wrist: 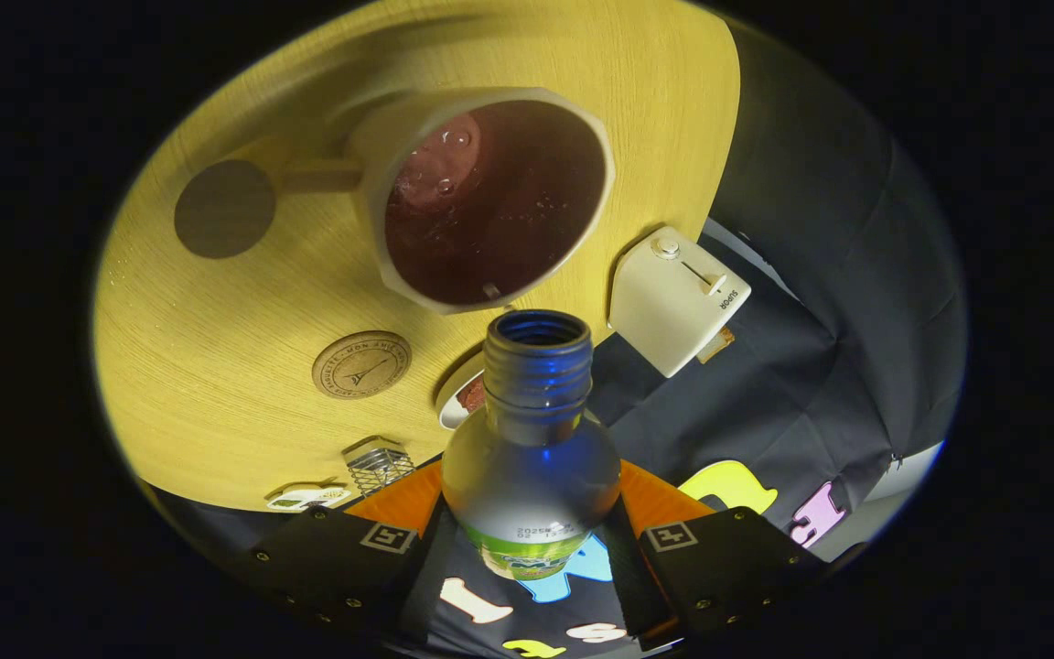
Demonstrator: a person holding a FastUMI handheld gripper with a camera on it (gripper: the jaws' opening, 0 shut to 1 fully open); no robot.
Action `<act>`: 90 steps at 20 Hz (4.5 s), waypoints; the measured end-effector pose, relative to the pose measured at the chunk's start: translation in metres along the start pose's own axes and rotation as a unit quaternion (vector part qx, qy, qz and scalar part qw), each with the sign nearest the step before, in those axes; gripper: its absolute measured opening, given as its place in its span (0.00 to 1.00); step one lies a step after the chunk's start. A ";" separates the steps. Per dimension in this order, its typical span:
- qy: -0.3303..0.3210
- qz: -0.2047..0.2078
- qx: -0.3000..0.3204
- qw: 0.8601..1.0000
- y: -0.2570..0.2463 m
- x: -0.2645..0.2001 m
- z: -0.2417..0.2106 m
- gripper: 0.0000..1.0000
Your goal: Take the bottle from table, then pour the juice into the cup, finally place the bottle on the coaster
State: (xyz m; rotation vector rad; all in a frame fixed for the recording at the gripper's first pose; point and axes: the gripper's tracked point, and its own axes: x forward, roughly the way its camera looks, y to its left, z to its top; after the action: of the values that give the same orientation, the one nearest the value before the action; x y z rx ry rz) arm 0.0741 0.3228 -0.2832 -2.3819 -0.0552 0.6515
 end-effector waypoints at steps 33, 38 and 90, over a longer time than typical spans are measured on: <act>-0.023 0.039 0.177 0.983 0.034 -0.008 0.011 0.76; -0.033 0.050 0.230 0.971 0.046 -0.008 0.005 0.76; -0.172 0.066 0.900 0.396 0.078 0.065 -0.030 0.76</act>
State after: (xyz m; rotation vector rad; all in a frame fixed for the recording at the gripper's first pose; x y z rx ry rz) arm 0.1356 0.2575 -0.3398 -0.0473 0.4490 0.6057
